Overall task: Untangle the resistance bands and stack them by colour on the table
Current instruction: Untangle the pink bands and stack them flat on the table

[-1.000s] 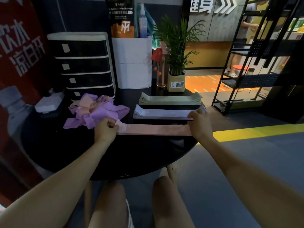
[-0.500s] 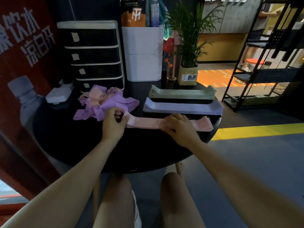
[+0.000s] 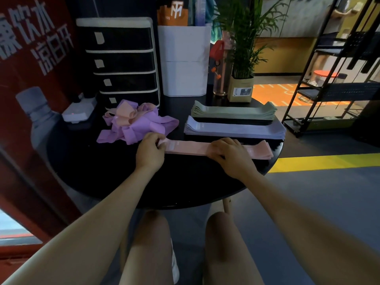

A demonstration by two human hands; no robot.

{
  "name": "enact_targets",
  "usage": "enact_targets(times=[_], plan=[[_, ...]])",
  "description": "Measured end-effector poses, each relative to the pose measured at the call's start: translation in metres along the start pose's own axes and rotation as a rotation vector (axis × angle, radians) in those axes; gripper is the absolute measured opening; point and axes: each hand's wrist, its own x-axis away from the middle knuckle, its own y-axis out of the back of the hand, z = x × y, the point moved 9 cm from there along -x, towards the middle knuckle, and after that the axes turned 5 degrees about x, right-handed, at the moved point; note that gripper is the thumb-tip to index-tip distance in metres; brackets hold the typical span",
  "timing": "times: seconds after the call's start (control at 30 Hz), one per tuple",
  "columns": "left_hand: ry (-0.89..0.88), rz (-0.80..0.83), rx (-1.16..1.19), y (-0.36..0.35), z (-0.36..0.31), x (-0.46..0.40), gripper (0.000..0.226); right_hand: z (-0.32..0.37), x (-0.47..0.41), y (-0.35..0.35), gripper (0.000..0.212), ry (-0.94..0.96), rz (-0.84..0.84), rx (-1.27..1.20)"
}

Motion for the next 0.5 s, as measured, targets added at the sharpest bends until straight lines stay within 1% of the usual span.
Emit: enact_targets(times=[0.2, 0.3, 0.4, 0.5], plan=[[-0.015, -0.018, 0.022, 0.003, -0.003, 0.000, 0.020, 0.001, 0.001, 0.002, 0.044, -0.005, 0.005, -0.012], [-0.060, -0.025, 0.094, 0.004, -0.007, 0.000, 0.017, 0.006, -0.006, 0.008, 0.044, -0.022, -0.018, -0.021], [-0.092, -0.027, 0.131, 0.013, -0.012, -0.005, 0.018, 0.024, -0.025, 0.009, 0.042, -0.009, -0.005, -0.059], [-0.114, -0.043, 0.066, 0.036, -0.017, -0.020, 0.019, 0.053, -0.050, 0.011, 0.035, 0.024, -0.007, -0.169]])
